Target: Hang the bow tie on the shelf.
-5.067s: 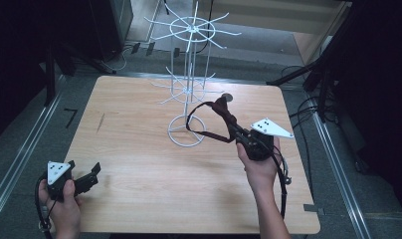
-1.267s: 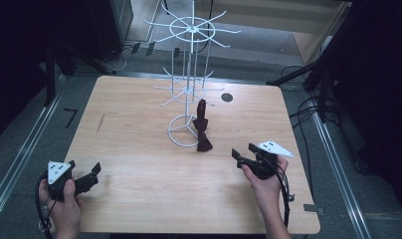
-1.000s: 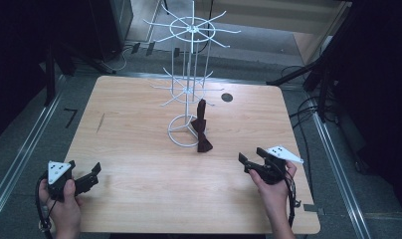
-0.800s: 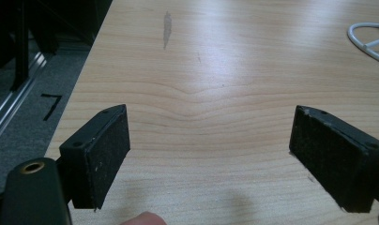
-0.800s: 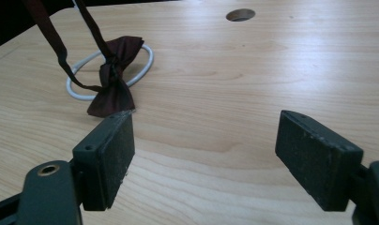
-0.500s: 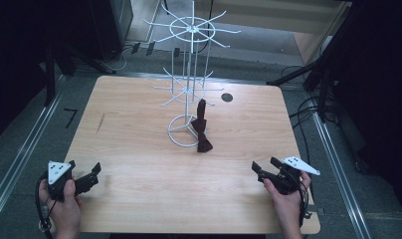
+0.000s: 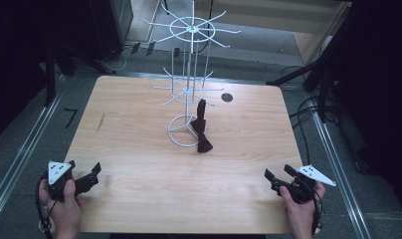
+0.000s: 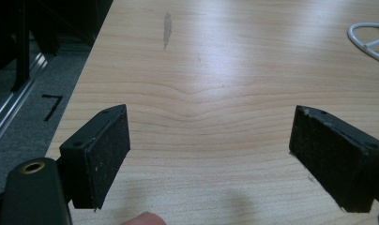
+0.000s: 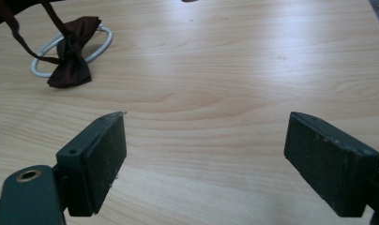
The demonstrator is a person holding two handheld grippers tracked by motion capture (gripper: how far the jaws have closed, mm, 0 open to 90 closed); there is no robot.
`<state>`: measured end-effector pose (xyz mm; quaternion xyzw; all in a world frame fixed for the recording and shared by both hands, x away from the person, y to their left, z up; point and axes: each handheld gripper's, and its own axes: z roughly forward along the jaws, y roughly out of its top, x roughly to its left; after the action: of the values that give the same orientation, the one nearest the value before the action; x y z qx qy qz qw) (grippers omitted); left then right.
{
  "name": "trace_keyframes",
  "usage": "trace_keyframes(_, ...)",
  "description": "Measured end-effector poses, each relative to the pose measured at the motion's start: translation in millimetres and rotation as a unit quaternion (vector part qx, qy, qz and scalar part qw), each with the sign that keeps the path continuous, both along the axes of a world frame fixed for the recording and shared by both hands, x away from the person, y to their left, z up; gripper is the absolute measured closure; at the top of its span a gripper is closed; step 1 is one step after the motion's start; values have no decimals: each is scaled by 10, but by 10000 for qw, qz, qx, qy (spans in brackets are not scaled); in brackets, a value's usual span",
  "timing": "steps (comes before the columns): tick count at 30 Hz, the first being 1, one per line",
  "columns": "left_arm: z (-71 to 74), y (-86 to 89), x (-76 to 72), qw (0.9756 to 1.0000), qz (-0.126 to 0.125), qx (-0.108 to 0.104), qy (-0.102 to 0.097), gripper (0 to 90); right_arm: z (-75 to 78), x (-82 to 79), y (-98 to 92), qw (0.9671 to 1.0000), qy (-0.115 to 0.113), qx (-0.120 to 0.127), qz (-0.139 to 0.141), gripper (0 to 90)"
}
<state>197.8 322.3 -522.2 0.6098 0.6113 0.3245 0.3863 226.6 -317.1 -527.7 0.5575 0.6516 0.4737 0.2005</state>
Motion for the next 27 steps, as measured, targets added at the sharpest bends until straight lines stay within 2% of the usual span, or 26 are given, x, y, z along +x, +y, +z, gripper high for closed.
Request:
trace_keyframes(12,0,-1,0,10000,9,-3,0,133,-182,-163,-383,9991,181,-46,-384,142)
trace_keyframes(19,-1,-3,-4,10000,-11,-13,3,132,-208,-255,-544,9981,240,34,-564,143)
trace_keyframes(24,-1,-5,-6,10000,-7,-11,-2,133,-226,-295,-611,9979,280,-50,-585,144)
trace_keyframes(27,-1,-3,-4,10000,-3,-10,-1,132,-244,-300,-647,9980,277,108,-554,146)
